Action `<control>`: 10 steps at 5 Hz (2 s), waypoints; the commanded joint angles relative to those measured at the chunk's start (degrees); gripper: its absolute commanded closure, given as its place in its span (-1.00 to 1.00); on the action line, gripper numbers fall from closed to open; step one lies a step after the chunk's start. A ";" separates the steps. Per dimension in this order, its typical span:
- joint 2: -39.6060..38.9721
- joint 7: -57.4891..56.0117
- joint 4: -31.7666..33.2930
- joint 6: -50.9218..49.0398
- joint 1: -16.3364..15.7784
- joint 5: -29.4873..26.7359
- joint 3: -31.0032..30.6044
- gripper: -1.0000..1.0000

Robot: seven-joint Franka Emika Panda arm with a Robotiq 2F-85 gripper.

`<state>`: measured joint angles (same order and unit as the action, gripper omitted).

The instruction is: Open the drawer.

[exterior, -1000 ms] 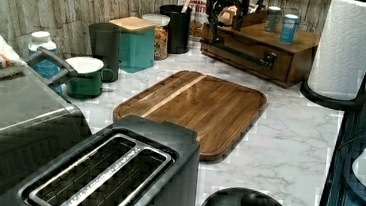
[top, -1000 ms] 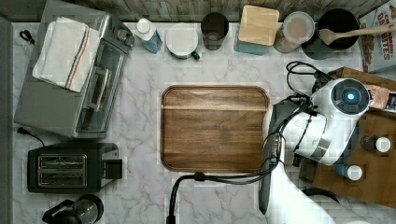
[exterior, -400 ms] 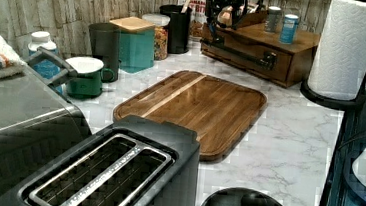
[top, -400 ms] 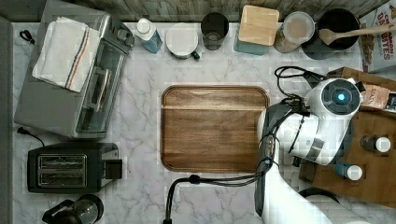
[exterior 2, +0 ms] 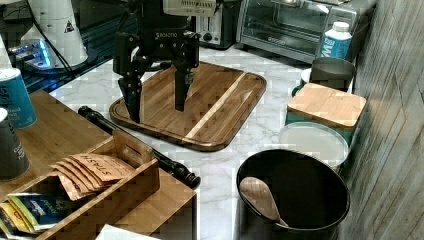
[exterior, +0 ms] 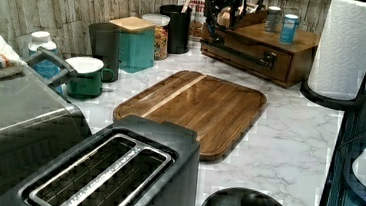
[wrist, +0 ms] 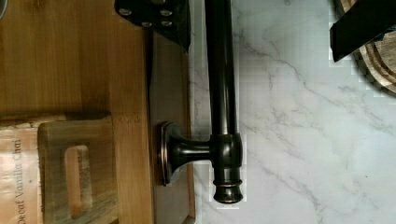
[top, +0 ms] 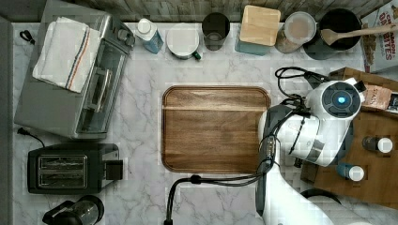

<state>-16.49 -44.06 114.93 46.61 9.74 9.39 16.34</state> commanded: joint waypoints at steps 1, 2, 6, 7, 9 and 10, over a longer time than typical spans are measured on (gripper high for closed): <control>-1.41 4.61 0.91 1.45 -0.79 2.13 1.72 -1.00; -2.35 3.87 2.08 4.29 -0.14 2.43 2.11 -1.00; -6.93 0.21 5.47 14.27 2.73 -0.67 0.94 -1.00; -8.04 -3.39 4.75 14.48 4.68 -3.90 -1.50 -1.00; -9.46 -4.45 2.20 10.38 4.61 -7.66 -2.31 -1.00; -8.09 -6.00 0.47 4.32 4.85 -8.45 -3.31 -1.00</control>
<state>-25.37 -46.69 119.63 51.17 12.70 5.36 15.46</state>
